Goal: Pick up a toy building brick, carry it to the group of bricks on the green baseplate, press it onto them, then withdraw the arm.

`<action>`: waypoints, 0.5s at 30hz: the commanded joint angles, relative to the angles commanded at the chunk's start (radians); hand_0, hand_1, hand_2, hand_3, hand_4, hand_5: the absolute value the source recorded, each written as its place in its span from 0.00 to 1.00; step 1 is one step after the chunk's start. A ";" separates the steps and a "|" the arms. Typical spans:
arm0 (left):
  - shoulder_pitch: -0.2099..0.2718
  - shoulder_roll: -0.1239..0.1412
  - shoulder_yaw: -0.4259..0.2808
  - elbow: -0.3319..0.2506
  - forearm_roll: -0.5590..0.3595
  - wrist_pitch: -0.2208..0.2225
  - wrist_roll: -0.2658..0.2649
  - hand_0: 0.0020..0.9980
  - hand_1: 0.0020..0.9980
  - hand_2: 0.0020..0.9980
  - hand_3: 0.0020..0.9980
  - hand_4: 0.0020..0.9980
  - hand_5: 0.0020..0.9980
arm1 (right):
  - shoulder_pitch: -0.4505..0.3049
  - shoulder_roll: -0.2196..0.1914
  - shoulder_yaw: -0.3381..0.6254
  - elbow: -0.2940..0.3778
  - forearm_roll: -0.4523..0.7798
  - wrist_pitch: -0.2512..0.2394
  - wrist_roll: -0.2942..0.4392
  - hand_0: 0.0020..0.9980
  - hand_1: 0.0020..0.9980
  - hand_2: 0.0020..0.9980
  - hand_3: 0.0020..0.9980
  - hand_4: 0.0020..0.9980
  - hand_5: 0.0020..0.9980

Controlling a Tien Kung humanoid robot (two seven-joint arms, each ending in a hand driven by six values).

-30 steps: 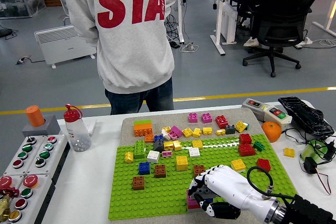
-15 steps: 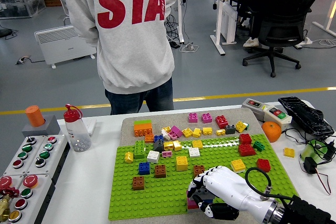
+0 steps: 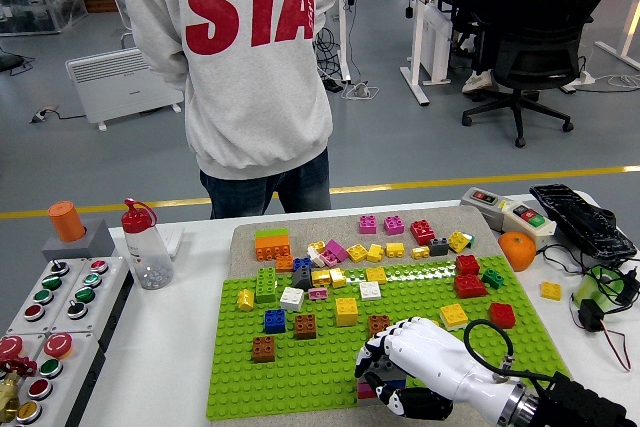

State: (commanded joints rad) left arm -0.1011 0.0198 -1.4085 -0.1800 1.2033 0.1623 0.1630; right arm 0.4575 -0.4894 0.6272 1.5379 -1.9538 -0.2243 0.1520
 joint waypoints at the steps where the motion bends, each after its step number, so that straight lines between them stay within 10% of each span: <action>1: 0.000 0.000 0.000 0.000 0.000 0.000 0.000 0.66 0.68 0.71 0.58 0.30 1.00 | 0.000 0.000 0.000 0.000 0.000 0.000 0.000 0.49 0.56 0.56 0.54 0.39 0.18; 15: 0.001 0.000 -0.001 0.000 0.003 0.000 0.001 0.66 0.68 0.71 0.58 0.30 1.00 | -0.002 -0.001 -0.010 0.002 0.004 0.010 -0.001 0.46 0.56 0.56 0.54 0.39 0.17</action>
State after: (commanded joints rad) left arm -0.1004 0.0194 -1.4094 -0.1800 1.2059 0.1624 0.1635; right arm 0.4551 -0.4906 0.6174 1.5395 -1.9499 -0.2143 0.1509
